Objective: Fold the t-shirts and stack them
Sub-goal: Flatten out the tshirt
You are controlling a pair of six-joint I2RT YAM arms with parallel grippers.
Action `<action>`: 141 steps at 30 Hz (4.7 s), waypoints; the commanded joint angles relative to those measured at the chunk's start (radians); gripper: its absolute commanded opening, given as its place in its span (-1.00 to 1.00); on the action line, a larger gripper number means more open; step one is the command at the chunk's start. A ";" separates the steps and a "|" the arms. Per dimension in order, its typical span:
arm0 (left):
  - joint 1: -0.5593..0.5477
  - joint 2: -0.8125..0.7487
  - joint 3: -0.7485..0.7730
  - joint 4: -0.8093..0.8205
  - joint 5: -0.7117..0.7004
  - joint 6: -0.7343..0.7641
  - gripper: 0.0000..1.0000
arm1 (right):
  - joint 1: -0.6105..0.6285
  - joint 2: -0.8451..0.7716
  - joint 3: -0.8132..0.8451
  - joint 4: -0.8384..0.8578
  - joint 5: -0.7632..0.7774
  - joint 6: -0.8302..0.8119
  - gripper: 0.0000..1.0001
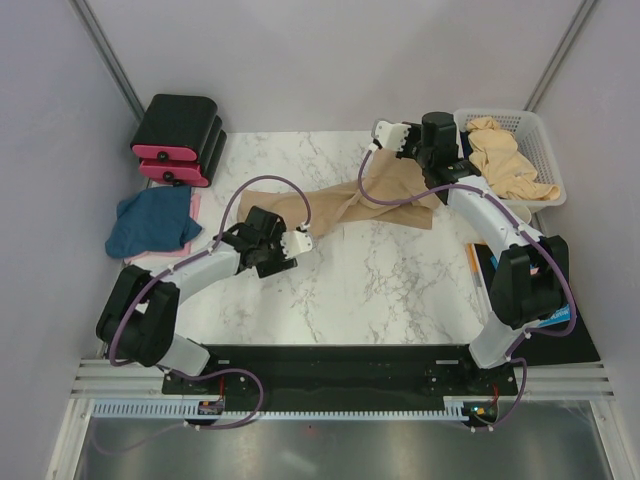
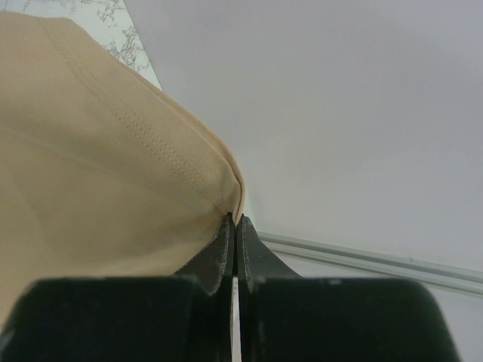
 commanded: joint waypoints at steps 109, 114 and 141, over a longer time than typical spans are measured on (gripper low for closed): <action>0.224 0.512 0.978 -0.115 0.288 0.248 0.24 | -0.136 -0.189 -0.196 0.211 -0.300 -0.184 -1.00; 0.204 0.751 1.282 -0.236 0.336 0.188 0.70 | -0.104 -0.346 -0.366 0.041 -0.325 -0.224 -1.00; 0.132 1.007 1.439 -0.344 0.379 0.352 0.87 | -0.018 -0.418 -0.415 -0.019 -0.201 -0.147 -1.00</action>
